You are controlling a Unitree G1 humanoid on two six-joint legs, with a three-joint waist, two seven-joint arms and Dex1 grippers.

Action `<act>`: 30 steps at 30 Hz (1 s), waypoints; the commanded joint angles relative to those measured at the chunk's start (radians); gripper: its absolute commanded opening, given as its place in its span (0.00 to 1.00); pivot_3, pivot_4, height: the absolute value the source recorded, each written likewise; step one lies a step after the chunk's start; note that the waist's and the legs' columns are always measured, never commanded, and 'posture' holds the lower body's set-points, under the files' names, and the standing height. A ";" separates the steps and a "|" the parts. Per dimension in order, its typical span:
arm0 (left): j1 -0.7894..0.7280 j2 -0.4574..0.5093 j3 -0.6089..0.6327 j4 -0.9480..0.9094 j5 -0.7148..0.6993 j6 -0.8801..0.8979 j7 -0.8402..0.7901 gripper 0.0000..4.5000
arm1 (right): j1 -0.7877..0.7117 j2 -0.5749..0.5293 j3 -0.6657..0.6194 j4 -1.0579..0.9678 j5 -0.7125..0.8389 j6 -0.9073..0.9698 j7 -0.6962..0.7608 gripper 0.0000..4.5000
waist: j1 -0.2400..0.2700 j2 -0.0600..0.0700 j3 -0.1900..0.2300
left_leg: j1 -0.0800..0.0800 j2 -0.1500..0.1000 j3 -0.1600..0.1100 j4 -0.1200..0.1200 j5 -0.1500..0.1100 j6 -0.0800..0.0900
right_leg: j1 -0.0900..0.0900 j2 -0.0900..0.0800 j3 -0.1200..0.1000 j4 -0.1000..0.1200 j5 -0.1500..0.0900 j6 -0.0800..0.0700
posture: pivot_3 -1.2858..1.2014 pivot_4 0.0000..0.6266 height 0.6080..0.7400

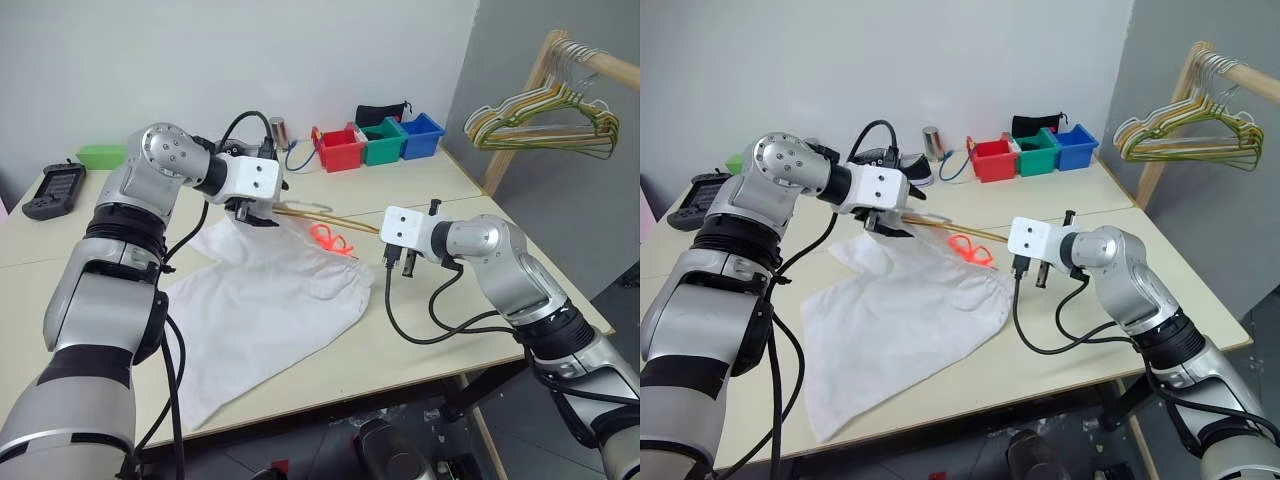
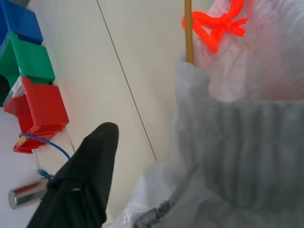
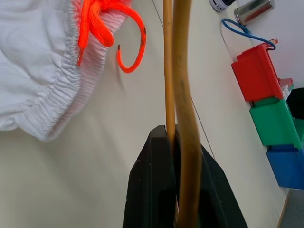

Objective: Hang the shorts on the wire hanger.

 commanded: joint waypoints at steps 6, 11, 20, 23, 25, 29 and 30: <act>-0.015 0.006 0.005 0.002 -0.002 -0.010 0.003 0.34 | -0.037 0.005 -0.033 -0.070 0.000 0.016 0.001 0.00 | 0.000 0.000 0.000 | 0.000 0.000 0.000 0.000 0.000 0.000 | 0.000 0.000 0.000 0.000 0.000 0.000 | 0.39 0.03 1.00; -0.017 0.006 0.003 0.004 -0.001 -0.012 0.007 0.11 | -0.045 0.006 -0.033 -0.070 0.001 0.019 0.002 0.00 | 0.000 0.000 0.000 | 0.000 0.000 0.000 0.000 0.000 0.000 | 0.000 0.000 0.000 0.000 0.000 0.000 | 0.39 0.03 1.00; -0.020 0.006 0.003 0.008 0.004 -0.013 0.021 0.01 | -0.050 0.006 -0.031 -0.062 0.003 0.014 0.009 0.00 | 0.000 0.000 0.000 | 0.000 0.000 0.000 0.000 0.000 0.000 | 0.000 0.000 0.000 0.000 0.000 0.000 | 0.39 0.03 1.00; -0.023 0.003 0.008 0.008 0.009 -0.006 0.051 0.01 | -0.040 -0.001 -0.028 -0.062 0.012 0.004 0.024 0.00 | 0.000 0.000 0.000 | 0.000 0.000 0.000 0.000 0.000 0.000 | 0.000 0.000 0.000 0.000 0.000 0.000 | 0.39 0.03 1.00; -0.023 0.004 0.006 0.008 0.010 -0.009 0.052 0.00 | -0.036 -0.005 -0.029 -0.062 0.015 0.000 0.030 0.05 | 0.000 0.000 0.000 | 0.000 0.000 0.000 0.000 0.000 0.000 | 0.000 0.000 0.000 0.000 0.000 0.000 | 0.39 0.03 1.00; -0.020 0.005 0.009 0.006 0.012 -0.014 0.059 0.00 | -0.029 -0.014 -0.036 -0.073 0.031 0.008 0.057 0.26 | 0.000 0.000 0.000 | 0.000 0.000 0.000 0.000 0.000 0.000 | 0.000 0.000 0.000 0.000 0.000 0.000 | 0.39 0.03 1.00; -0.016 0.006 0.009 0.004 0.012 -0.015 0.061 0.00 | -0.029 -0.018 -0.039 -0.078 0.033 0.010 0.064 0.30 | 0.000 0.000 0.000 | 0.000 0.000 0.000 0.000 0.000 0.000 | 0.000 0.000 0.000 0.000 0.000 0.000 | 0.39 0.03 1.00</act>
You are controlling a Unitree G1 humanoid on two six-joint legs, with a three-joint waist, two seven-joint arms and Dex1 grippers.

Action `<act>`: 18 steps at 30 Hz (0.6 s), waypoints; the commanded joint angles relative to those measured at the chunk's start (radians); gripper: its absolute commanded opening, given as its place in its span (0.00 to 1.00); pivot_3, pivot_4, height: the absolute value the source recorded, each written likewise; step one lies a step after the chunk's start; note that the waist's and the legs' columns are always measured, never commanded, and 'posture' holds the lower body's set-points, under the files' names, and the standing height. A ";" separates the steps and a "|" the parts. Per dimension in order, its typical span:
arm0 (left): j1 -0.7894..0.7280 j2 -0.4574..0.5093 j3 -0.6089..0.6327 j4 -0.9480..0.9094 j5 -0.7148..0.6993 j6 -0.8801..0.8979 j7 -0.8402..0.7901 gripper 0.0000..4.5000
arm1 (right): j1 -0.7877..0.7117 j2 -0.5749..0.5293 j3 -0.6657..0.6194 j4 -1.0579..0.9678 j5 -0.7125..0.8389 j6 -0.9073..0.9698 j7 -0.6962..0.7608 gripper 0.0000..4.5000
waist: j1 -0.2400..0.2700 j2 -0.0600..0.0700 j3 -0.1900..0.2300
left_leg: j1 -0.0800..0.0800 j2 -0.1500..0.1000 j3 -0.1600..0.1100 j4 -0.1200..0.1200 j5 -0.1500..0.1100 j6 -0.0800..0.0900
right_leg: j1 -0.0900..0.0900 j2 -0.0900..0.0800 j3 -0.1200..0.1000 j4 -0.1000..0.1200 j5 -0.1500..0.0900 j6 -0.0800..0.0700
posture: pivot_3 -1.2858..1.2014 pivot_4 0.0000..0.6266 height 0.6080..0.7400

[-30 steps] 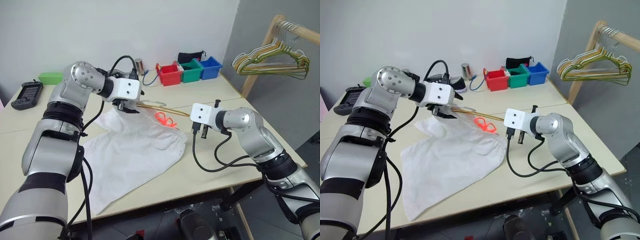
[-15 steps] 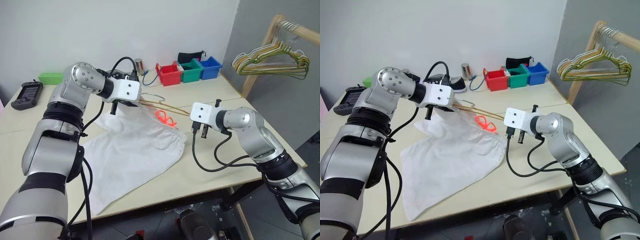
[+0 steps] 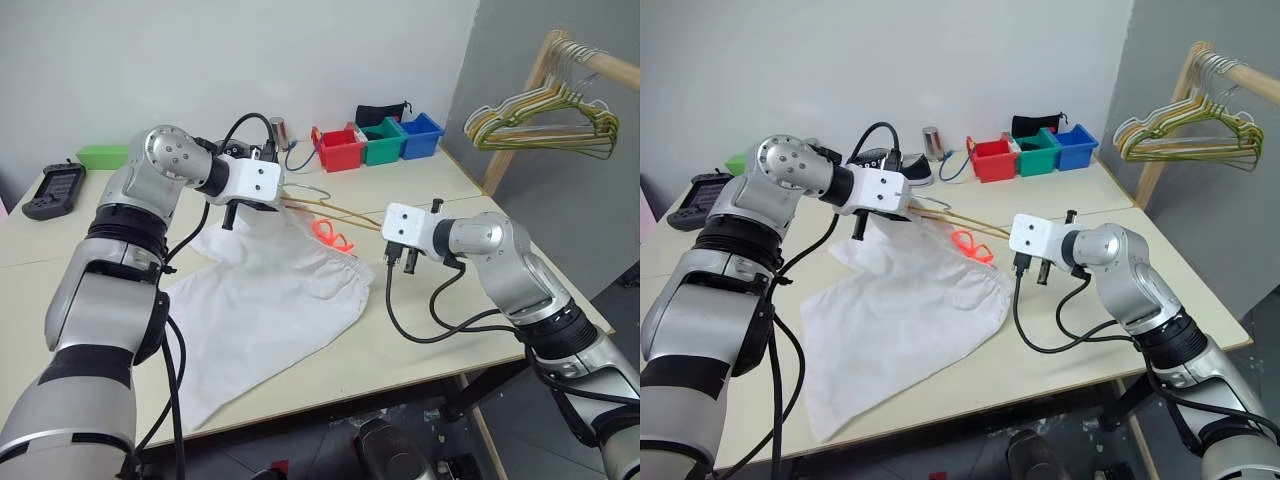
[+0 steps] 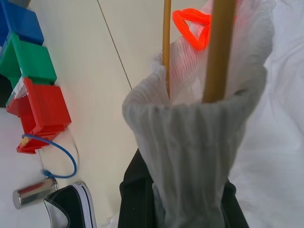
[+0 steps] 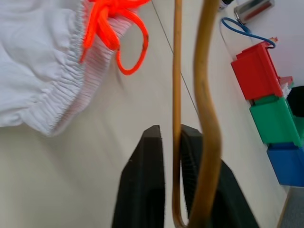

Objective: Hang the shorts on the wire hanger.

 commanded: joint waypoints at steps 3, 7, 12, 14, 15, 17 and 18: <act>-0.003 0.013 0.016 -0.009 -0.004 -0.004 0.040 0.00 | -0.029 -0.023 -0.041 -0.064 0.029 -0.005 0.044 0.44 | 0.000 0.000 0.000 | 0.000 0.000 0.000 0.000 0.000 0.000 | 0.000 0.000 0.000 0.000 0.000 0.000 | 0.39 0.03 1.00; 0.017 0.022 0.009 -0.018 0.006 -0.021 0.057 0.00 | -0.040 -0.048 -0.066 -0.087 0.054 0.018 0.076 0.69 | 0.000 0.000 0.000 | 0.000 0.000 0.000 0.000 0.000 0.000 | 0.000 0.000 0.000 0.000 0.000 0.000 | 0.39 0.02 1.00; 0.071 0.032 0.000 -0.048 0.024 -0.044 0.083 0.00 | -0.051 -0.079 -0.102 -0.127 0.088 0.070 0.110 0.92 | -0.001 0.000 0.000 | 0.000 0.000 0.000 0.000 0.000 0.000 | 0.000 0.000 0.000 0.000 0.000 0.000 | 0.39 0.02 1.00; 0.087 0.033 0.009 -0.067 0.011 -0.030 0.080 0.00 | -0.055 -0.084 -0.115 -0.141 0.106 0.101 0.115 1.00 | -0.001 0.000 0.000 | 0.000 0.000 0.000 0.000 0.000 0.000 | 0.000 0.000 0.000 0.000 0.000 0.000 | 0.38 0.02 1.00; 0.096 0.035 0.013 -0.078 0.007 -0.024 0.080 0.00 | -0.055 -0.085 -0.122 -0.144 0.112 0.117 0.113 1.00 | -0.001 0.000 0.000 | 0.000 0.000 0.000 0.000 0.000 0.000 | 0.000 0.000 0.000 0.000 0.000 0.000 | 0.38 0.02 1.00; 0.118 0.044 0.020 -0.100 0.000 -0.010 0.081 0.00 | -0.038 -0.079 -0.147 -0.138 0.132 0.154 0.103 1.00 | 0.000 0.000 0.000 | 0.000 0.000 0.000 0.000 0.000 0.000 | 0.000 0.000 0.000 0.000 0.000 0.000 | 0.39 0.02 1.00; 0.129 0.050 0.027 -0.111 -0.005 0.003 0.082 0.00 | -0.014 -0.067 -0.171 -0.130 0.163 0.204 0.101 1.00 | 0.000 0.000 0.000 | 0.000 0.000 0.000 0.000 0.000 0.000 | 0.000 0.000 0.000 0.000 0.000 0.000 | 0.39 0.03 1.00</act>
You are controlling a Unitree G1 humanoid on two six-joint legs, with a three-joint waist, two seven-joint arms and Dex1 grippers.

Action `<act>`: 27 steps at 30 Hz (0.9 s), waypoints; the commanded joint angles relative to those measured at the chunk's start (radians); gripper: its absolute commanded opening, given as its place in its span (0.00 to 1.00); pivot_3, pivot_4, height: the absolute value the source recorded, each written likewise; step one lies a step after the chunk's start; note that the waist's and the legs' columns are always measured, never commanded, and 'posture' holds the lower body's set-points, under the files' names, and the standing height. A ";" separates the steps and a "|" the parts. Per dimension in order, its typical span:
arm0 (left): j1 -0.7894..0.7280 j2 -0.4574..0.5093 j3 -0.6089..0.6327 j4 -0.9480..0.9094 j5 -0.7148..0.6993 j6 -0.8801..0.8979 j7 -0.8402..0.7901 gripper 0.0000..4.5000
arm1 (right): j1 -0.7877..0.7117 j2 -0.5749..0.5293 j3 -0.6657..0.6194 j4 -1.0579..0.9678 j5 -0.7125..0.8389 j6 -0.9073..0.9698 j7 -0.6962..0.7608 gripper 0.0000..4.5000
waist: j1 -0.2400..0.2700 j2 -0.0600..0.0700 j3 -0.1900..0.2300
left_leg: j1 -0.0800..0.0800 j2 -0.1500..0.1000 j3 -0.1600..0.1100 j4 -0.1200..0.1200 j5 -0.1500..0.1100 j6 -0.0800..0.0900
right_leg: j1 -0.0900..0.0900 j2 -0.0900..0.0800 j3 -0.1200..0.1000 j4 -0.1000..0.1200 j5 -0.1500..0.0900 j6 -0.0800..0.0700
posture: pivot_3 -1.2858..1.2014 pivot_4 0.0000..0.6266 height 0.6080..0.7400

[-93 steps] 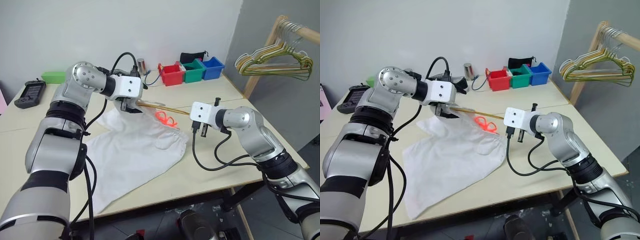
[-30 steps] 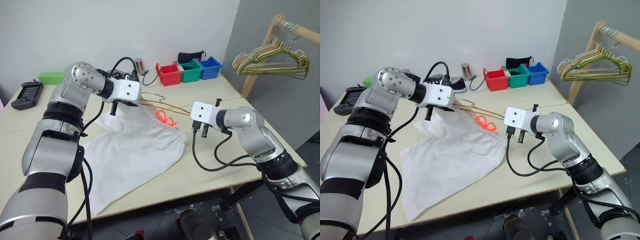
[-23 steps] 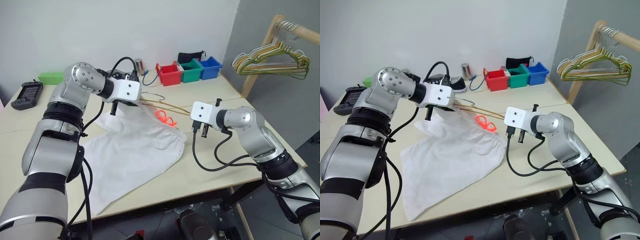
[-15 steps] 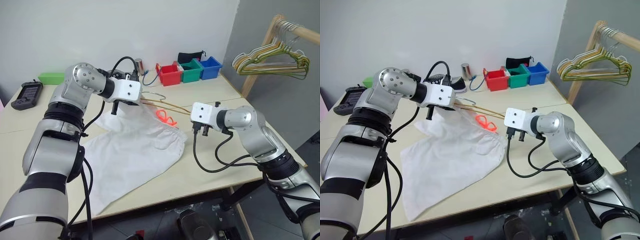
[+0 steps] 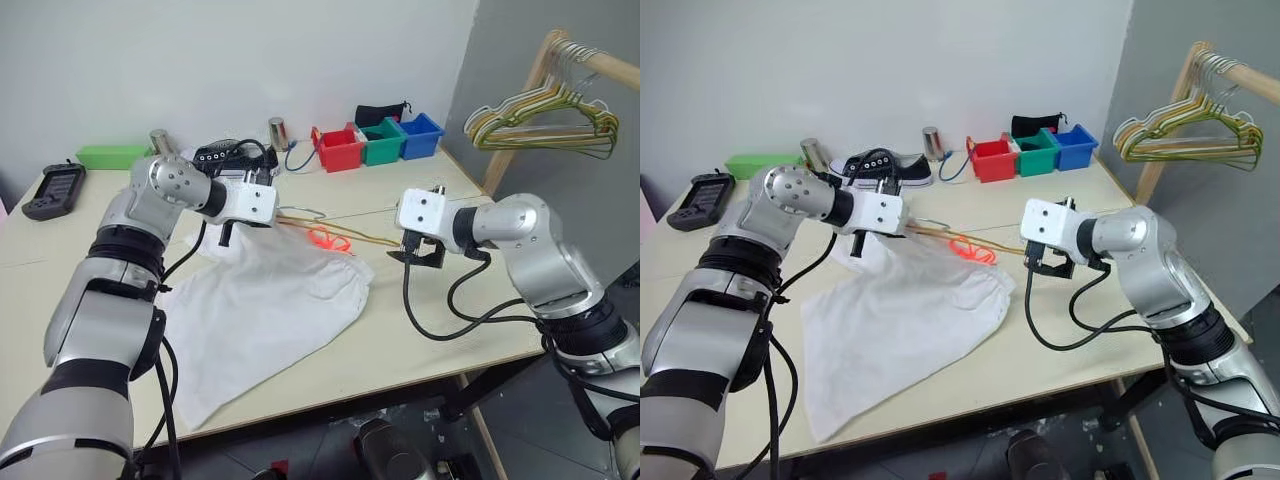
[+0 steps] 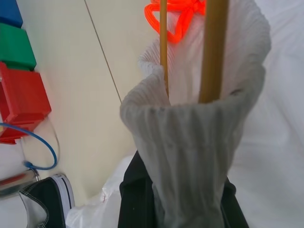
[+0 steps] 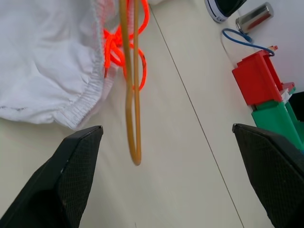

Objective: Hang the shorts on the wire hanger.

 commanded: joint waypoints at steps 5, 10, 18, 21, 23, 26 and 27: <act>0.083 0.065 0.076 -0.151 -0.076 0.110 0.008 0.00 | 0.147 0.078 -0.189 0.084 0.193 0.277 -0.041 1.00 | 0.000 -0.002 -0.002 | 0.001 0.000 -0.001 0.000 0.000 0.000 | 0.002 0.000 -0.001 0.000 0.000 0.000 | 0.39 0.04 1.00; 0.147 0.092 0.106 -0.266 -0.121 0.206 -0.004 0.00 | 0.171 0.224 -0.252 0.165 0.317 0.429 -0.103 1.00 | -0.001 -0.002 -0.002 | 0.003 0.000 -0.001 0.000 0.000 0.000 | 0.003 0.000 -0.001 0.001 0.000 0.000 | 0.40 0.04 1.00; 0.160 0.110 0.106 -0.328 -0.133 0.261 0.005 0.00 | 0.107 0.431 -0.322 0.259 0.434 0.570 -0.246 1.00 | 0.008 -0.002 -0.002 | 0.003 0.000 -0.002 0.000 0.000 0.000 | 0.004 0.000 -0.001 0.001 0.000 0.000 | 0.41 0.04 1.00; 0.167 0.119 0.104 -0.341 -0.134 0.265 0.008 0.00 | 0.115 0.442 -0.318 0.307 0.436 0.542 -0.289 0.92 | 0.021 -0.002 -0.002 | 0.003 0.000 -0.002 0.000 0.000 0.000 | 0.004 0.000 -0.001 0.001 0.000 0.000 | 0.41 0.04 1.00; 0.173 0.122 0.106 -0.353 -0.139 0.274 0.006 0.00 | 0.112 0.449 -0.333 0.323 0.453 0.539 -0.307 0.85 | 0.029 -0.002 -0.002 | 0.003 0.000 -0.002 0.000 0.000 0.000 | 0.004 0.001 -0.001 0.001 0.000 0.000 | 0.42 0.05 1.00; 0.180 0.129 0.104 -0.362 -0.138 0.284 0.008 0.00 | 0.101 0.457 -0.348 0.339 0.478 0.537 -0.327 0.70 | 0.037 -0.002 -0.002 | 0.003 0.000 -0.002 0.000 0.000 0.000 | 0.003 0.001 -0.001 0.001 0.000 0.000 | 0.42 0.05 1.00; 0.181 0.133 0.102 -0.360 -0.133 0.281 0.011 0.00 | 0.098 0.458 -0.350 0.344 0.485 0.535 -0.331 0.64 | 0.039 -0.002 -0.002 | 0.003 0.000 -0.002 0.000 0.000 0.000 | 0.003 0.001 -0.001 0.001 0.000 0.000 | 0.42 0.05 1.00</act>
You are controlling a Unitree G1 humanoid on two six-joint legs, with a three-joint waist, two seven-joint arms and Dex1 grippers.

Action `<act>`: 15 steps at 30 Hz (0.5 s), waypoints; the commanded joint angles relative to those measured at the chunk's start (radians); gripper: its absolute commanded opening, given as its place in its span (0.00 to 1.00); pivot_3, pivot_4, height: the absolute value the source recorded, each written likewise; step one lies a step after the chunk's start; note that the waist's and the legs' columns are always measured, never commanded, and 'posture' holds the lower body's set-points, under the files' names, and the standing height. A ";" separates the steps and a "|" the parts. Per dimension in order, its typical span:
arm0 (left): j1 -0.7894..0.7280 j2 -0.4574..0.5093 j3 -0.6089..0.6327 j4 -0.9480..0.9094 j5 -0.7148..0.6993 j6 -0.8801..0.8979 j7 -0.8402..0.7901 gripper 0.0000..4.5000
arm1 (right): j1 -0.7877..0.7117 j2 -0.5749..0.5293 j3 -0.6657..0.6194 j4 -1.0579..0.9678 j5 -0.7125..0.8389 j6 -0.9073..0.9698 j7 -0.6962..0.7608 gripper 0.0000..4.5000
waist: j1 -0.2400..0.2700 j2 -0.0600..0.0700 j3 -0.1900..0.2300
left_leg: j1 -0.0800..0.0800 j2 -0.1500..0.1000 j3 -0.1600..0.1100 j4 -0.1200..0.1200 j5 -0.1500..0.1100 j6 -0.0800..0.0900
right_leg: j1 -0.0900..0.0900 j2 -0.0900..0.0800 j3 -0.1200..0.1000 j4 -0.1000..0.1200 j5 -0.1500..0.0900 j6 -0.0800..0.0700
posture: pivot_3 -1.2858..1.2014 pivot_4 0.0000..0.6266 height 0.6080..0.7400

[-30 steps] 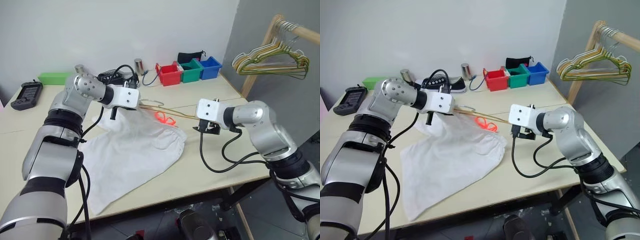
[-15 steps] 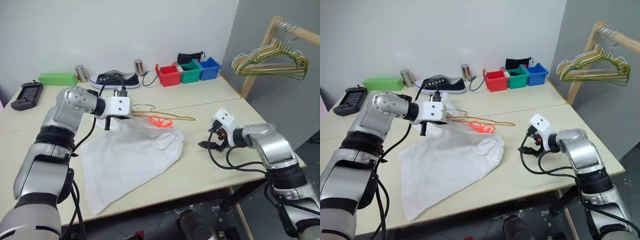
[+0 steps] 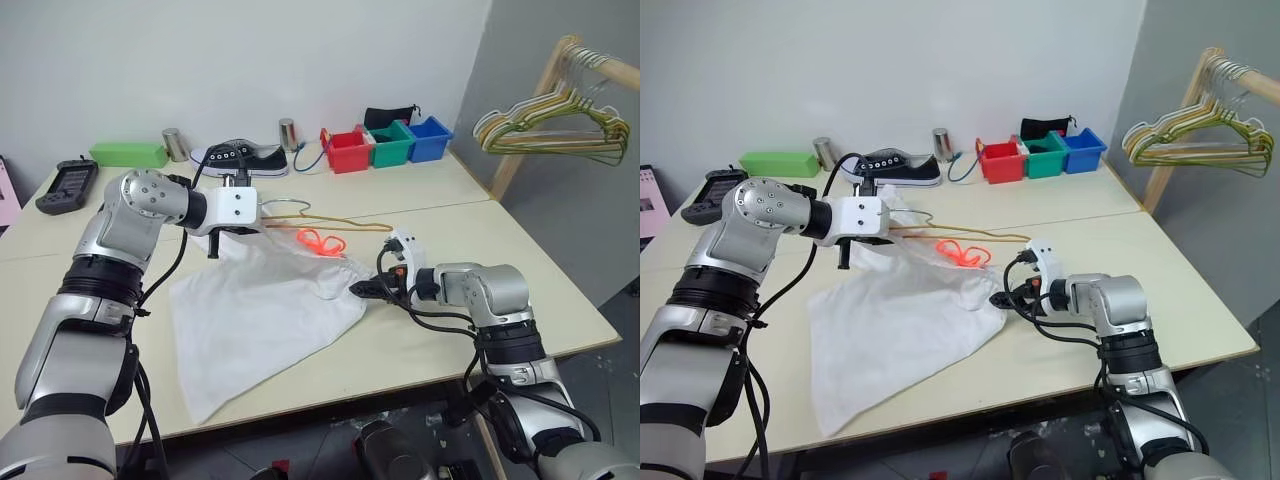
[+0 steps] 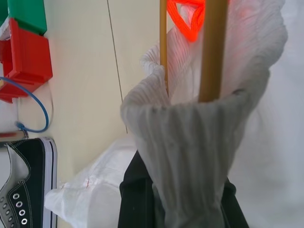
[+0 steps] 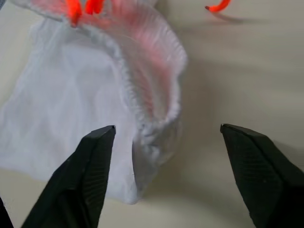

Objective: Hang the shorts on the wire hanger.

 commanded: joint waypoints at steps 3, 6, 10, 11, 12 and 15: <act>-0.007 0.034 0.031 -0.034 -0.007 0.002 0.018 0.00 | -0.040 0.012 -0.034 0.011 0.056 -0.028 -0.033 0.53 | 0.007 0.000 0.000 | 0.000 0.000 0.000 0.000 0.000 0.000 | 0.000 0.000 0.000 0.000 0.000 0.000 | 0.42 0.05 1.00; -0.010 0.037 0.032 -0.033 -0.009 0.003 0.018 0.00 | -0.049 0.010 -0.033 0.018 0.074 -0.034 -0.042 0.37 | 0.016 0.000 0.000 | 0.000 0.000 0.000 0.000 0.000 0.000 | 0.000 0.000 0.000 0.000 0.000 0.000 | 0.42 0.05 1.00; -0.009 0.040 0.033 -0.035 -0.011 0.003 0.020 0.00 | -0.062 0.007 -0.033 0.014 0.094 -0.036 -0.046 0.17 | 0.024 0.000 0.000 | 0.000 0.000 0.000 0.000 0.000 0.000 | 0.000 0.000 0.000 0.000 0.000 0.000 | 0.42 0.05 1.00; -0.007 0.040 0.034 -0.036 -0.012 0.004 0.020 0.00 | -0.064 0.004 -0.029 0.010 0.097 -0.040 -0.047 0.11 | 0.025 0.000 0.000 | 0.000 0.000 0.000 0.000 0.000 0.000 | 0.000 0.000 0.000 0.000 0.000 0.000 | 0.42 0.05 1.00; -0.006 0.040 0.035 -0.038 -0.014 0.008 0.020 0.00 | -0.065 -0.003 -0.019 0.005 0.097 -0.050 -0.046 0.05 | 0.026 0.000 0.000 | 0.000 0.000 0.000 0.000 0.000 0.000 | 0.000 0.000 0.000 0.000 0.000 0.000 | 0.42 0.05 1.00; 0.006 0.048 0.036 -0.045 -0.014 0.009 0.020 0.00 | -0.054 -0.053 0.064 -0.028 0.052 -0.113 -0.030 0.02 | 0.026 0.000 0.000 | 0.000 0.000 0.000 0.000 0.000 0.000 | 0.000 0.000 0.000 0.000 0.000 0.000 | 0.42 0.05 1.00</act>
